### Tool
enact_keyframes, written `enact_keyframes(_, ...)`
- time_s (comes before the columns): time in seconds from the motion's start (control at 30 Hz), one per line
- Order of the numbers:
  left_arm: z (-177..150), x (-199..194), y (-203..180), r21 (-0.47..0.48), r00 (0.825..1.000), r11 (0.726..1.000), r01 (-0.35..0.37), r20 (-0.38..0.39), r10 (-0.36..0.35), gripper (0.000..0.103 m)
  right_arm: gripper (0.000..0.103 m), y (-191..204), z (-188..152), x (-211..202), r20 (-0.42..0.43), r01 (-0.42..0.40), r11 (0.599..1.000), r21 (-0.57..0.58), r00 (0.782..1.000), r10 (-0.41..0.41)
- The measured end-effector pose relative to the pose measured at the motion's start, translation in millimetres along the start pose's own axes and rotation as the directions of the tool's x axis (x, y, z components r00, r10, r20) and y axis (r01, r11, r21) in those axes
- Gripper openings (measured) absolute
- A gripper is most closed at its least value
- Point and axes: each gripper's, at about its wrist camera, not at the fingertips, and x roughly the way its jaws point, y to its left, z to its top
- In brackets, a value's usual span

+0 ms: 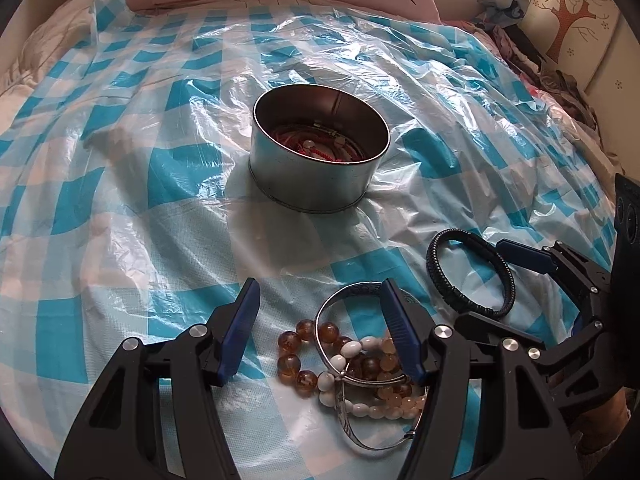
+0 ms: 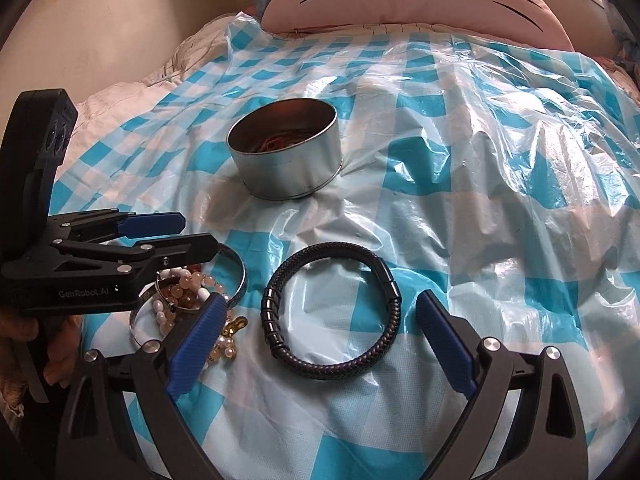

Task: Organize jewelry
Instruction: 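Move the left tool to the silver bangle with beads, then close the left tool on the silver bangle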

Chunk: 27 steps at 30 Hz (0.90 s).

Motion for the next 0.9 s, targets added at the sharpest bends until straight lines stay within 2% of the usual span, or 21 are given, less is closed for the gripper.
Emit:
enact_keyframes(0.13,-0.2,6.7,-5.4,0.035,1.000,0.999,-0.001,-0.027,0.002,0.050,0.092,0.3,0.4,8.1,-0.023,0.004,1.000,-0.006,1.000,-0.004)
enact_keyframes(0.2,-0.9,8.4,-9.9,0.059,0.999,0.998,0.001,-0.034,0.001,0.034,0.092,0.7,0.1,8.8,-0.021,-0.002,1.000,-0.008,1.000,0.002)
enact_keyframes(0.23,-1.1,9.8,-11.7,0.068,0.999,0.998,0.004,-0.041,-0.001,0.031,0.092,0.5,-0.3,8.5,-0.018,-0.004,1.000,-0.008,1.000,0.004)
enact_keyframes(0.3,-1.5,9.7,-15.1,0.090,0.999,0.996,-0.009,-0.038,0.013,0.020,0.085,-1.2,-1.4,7.7,-0.008,-0.007,1.000,0.001,1.000,0.007)
enact_keyframes(0.33,-1.7,9.6,-15.7,0.095,0.999,0.995,-0.011,-0.038,0.015,0.018,0.082,-2.3,-1.7,7.5,-0.005,-0.005,1.000,0.007,1.000,0.005)
enact_keyframes(0.4,-1.4,7.1,-14.5,0.088,0.999,0.996,0.006,-0.032,-0.004,0.009,0.072,-6.6,-2.4,6.2,0.005,-0.006,1.000,0.028,1.000,0.006)
enact_keyframes(0.7,1.0,-7.9,2.5,-0.009,0.997,0.997,0.079,0.027,-0.078,0.007,0.068,-15.0,-3.9,-0.4,0.051,-0.042,0.997,0.072,0.998,0.039)
enact_keyframes(0.9,0.9,-14.9,-3.8,0.020,0.997,0.999,0.031,0.069,-0.032,0.007,0.068,-17.3,-5.9,-1.6,0.062,-0.051,0.995,0.083,0.997,0.046)
